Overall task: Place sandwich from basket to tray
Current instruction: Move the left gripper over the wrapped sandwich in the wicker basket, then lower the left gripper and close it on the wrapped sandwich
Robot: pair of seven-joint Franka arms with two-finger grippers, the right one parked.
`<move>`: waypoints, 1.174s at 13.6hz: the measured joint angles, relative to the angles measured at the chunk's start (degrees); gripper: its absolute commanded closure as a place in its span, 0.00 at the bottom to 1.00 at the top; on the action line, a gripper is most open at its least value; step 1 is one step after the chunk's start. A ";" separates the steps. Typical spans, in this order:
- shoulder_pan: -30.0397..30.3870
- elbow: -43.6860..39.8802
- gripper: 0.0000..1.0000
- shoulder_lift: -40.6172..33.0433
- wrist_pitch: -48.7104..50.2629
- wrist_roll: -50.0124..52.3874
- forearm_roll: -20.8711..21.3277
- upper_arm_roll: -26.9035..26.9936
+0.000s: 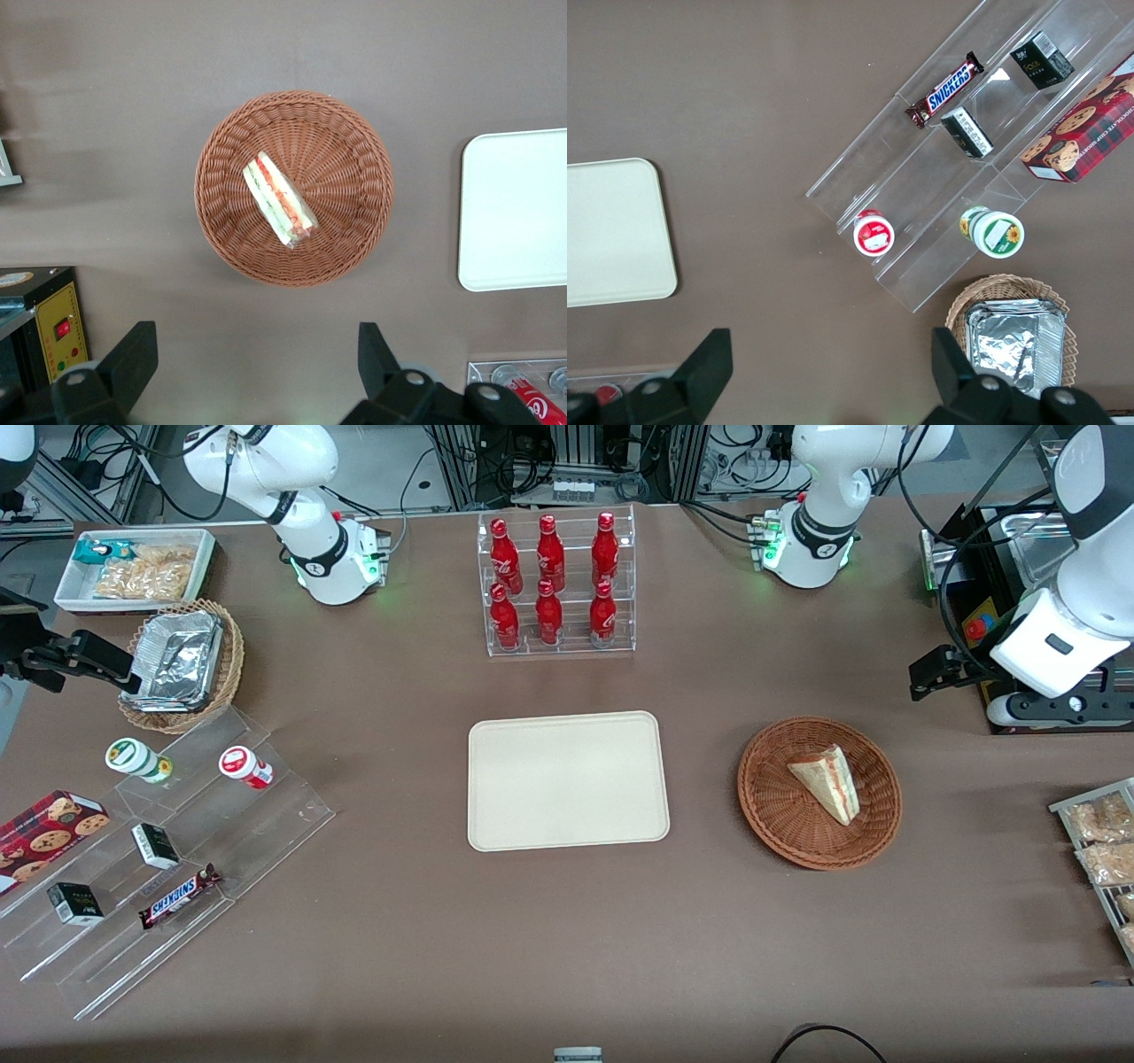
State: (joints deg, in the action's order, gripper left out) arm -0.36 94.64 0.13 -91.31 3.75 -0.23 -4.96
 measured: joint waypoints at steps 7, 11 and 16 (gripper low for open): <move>-0.01 5.27 0.00 1.58 -4.00 -0.20 0.00 -0.04; -0.01 15.53 0.00 2.91 -17.56 -0.20 0.00 -0.05; -0.01 27.81 0.00 3.31 -34.37 1.24 -0.04 -0.04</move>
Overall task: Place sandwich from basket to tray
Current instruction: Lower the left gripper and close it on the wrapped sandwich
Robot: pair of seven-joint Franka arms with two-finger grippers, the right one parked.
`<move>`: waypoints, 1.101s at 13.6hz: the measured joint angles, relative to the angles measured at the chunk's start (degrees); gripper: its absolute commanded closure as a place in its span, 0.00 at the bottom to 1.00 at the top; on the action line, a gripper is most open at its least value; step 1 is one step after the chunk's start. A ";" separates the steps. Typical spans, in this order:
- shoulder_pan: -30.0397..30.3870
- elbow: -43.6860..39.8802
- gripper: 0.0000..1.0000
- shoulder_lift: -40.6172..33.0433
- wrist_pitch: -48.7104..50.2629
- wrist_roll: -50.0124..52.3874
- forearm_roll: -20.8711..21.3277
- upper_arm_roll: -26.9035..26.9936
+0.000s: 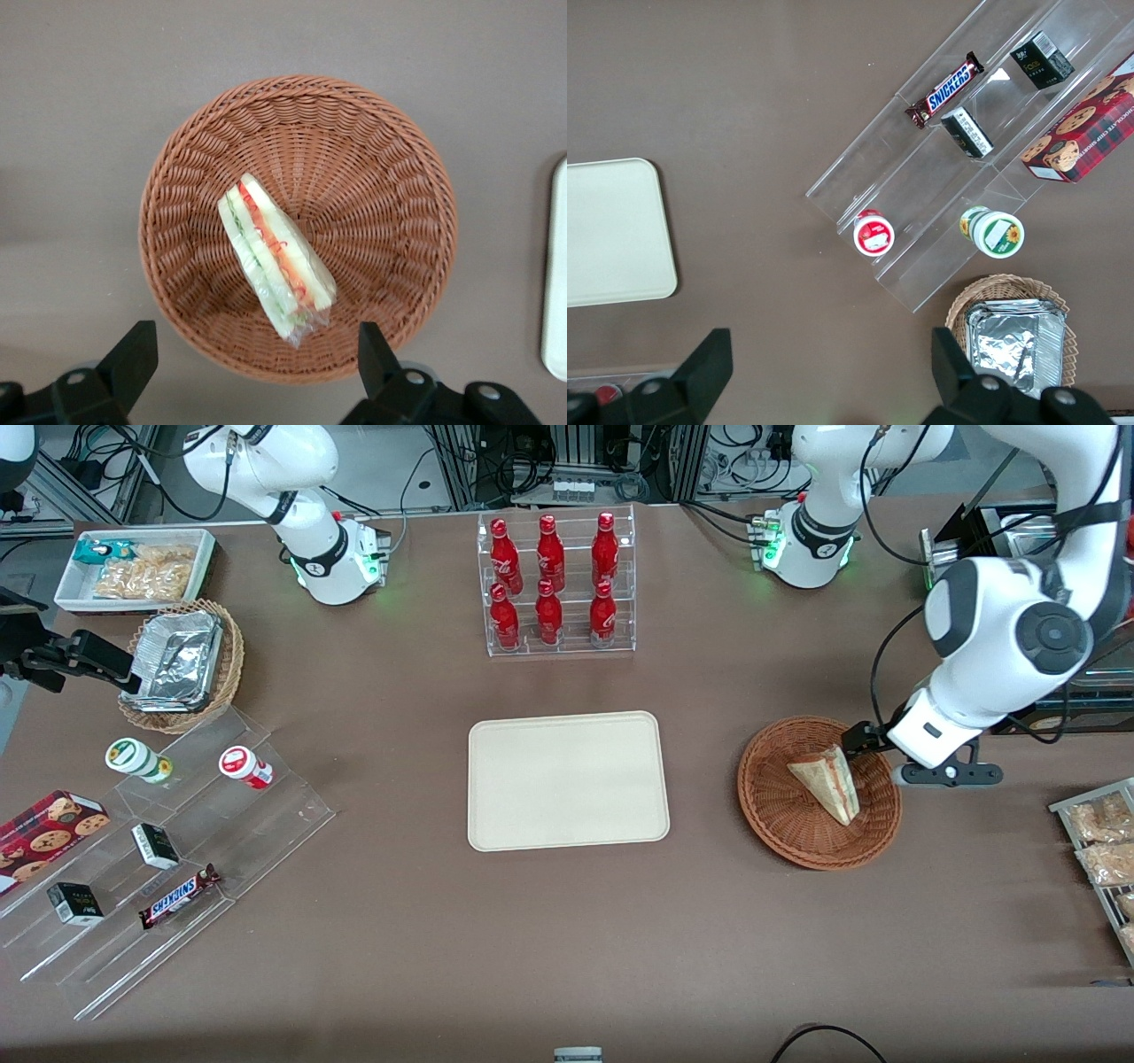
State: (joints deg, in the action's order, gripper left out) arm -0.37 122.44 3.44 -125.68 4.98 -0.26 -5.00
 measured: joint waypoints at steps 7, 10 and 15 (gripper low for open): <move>-0.63 5.50 0.00 1.97 -6.34 22.64 -0.12 -0.31; -0.96 5.60 0.00 4.09 -8.69 30.50 -0.12 -0.48; -1.29 5.66 0.00 8.29 -12.11 39.24 -0.12 -0.62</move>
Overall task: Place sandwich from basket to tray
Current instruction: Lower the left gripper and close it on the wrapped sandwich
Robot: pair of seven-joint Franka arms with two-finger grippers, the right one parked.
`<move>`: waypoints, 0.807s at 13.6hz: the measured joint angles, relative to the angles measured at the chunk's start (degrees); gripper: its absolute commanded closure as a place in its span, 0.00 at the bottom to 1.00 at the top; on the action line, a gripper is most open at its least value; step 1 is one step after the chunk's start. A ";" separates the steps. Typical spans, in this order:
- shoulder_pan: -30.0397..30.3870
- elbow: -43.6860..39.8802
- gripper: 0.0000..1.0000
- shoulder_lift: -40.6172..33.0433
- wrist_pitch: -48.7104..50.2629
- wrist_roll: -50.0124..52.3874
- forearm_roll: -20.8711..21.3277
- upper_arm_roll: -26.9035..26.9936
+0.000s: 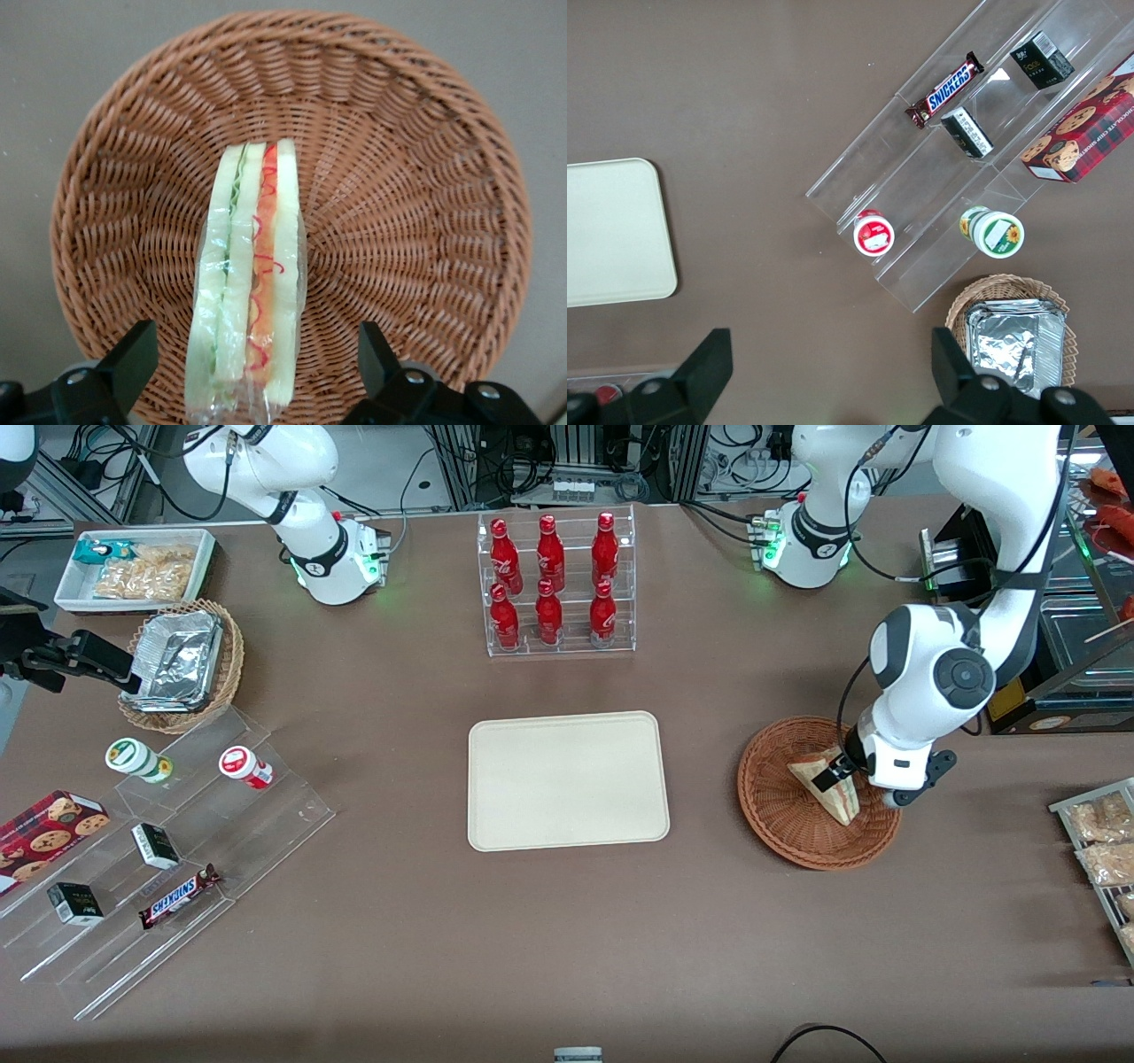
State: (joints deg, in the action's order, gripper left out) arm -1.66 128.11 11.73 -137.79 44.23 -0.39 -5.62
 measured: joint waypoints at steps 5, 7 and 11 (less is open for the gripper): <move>-0.03 0.01 0.55 3.09 -0.17 2.07 -0.01 0.00; -0.03 0.00 0.88 3.44 -0.21 2.23 -0.02 0.00; -0.03 -0.69 0.94 3.13 -0.06 2.25 -0.01 0.01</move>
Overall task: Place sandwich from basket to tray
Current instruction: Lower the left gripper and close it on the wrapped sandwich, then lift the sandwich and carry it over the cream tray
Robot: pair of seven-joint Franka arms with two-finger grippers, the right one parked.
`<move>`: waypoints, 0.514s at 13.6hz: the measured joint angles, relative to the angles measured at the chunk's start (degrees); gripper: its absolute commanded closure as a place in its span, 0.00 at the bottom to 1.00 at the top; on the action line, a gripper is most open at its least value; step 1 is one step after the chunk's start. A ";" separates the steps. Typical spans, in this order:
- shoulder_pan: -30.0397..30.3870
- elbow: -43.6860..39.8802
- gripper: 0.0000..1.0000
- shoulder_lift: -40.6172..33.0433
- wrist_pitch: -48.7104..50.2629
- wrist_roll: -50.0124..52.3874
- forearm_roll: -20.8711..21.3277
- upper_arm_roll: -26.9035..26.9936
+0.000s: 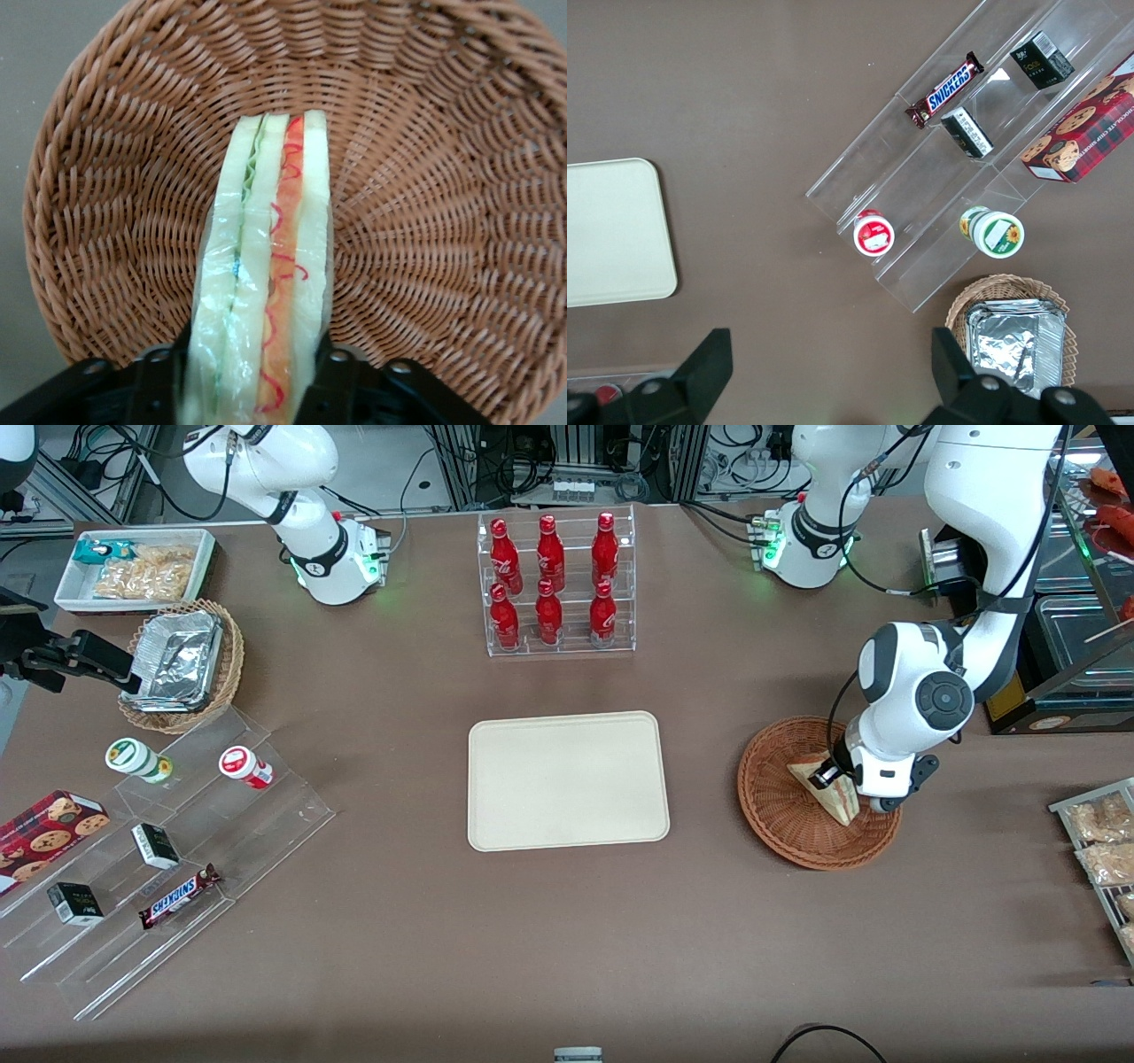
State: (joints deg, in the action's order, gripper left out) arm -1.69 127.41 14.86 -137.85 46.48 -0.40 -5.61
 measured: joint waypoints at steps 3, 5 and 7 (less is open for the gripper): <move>-0.59 -3.28 0.94 -1.16 5.06 -1.34 0.07 -0.06; -3.15 -7.28 0.93 -1.96 11.43 -5.27 0.13 -0.13; -7.11 -11.40 0.93 -1.90 15.73 -10.02 0.15 -0.23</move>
State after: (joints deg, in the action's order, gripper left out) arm -8.80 116.01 12.96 -122.12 36.46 -0.25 -5.84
